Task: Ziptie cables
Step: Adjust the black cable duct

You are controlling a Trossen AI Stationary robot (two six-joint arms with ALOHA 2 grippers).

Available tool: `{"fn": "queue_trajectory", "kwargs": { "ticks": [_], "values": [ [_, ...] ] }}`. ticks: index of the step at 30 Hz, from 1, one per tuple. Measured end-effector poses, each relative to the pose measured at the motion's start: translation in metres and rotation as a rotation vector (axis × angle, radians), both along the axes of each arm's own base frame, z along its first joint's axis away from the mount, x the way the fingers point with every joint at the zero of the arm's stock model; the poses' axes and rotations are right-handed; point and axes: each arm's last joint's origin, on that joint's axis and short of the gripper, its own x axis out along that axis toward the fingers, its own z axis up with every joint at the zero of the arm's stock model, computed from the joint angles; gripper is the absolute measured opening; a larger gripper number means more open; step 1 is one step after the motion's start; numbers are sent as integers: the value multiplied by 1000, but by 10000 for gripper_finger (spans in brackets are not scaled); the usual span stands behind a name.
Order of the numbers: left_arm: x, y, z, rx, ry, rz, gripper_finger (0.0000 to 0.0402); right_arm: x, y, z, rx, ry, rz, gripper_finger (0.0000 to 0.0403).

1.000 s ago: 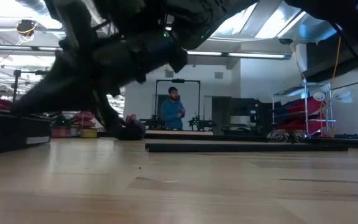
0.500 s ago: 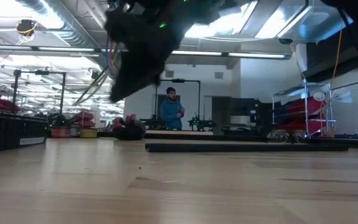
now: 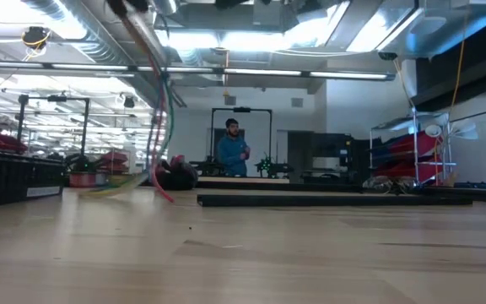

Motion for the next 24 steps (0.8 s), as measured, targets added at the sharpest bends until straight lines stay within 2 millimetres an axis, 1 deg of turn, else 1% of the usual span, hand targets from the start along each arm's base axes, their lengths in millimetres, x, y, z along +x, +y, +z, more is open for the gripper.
{"fn": "queue_trajectory", "kwargs": {
  "ticks": [3, 6, 11, 14, 16, 18, 21, 24],
  "values": [
    [15, 11, -26, -4, 74, 48, 4, -6, -1, 8, 12, -24, -27, 0],
    [24, 26, -44, -97, 133, 50, 27, -9, -1, 10, 27, -19, -45, 0],
    [27, 54, -53, -286, 160, 42, 100, -11, -1, 7, 45, 20, -60, 0],
    [25, 61, -53, -445, 151, 15, 142, -14, -2, 4, 60, 54, -80, 0],
    [22, 57, -55, -596, 133, 33, 164, -16, 0, 2, 68, 84, -88, 0],
    [20, 46, -57, -696, 126, 72, 178, -19, 2, 0, 77, 117, -100, 0],
    [17, 19, -61, -767, 118, 110, 187, -18, 3, -6, 94, 144, -126, 0],
    [15, -8, -73, -830, 81, 149, 188, -14, 5, -13, 106, 167, -146, 0]
  ]
}}
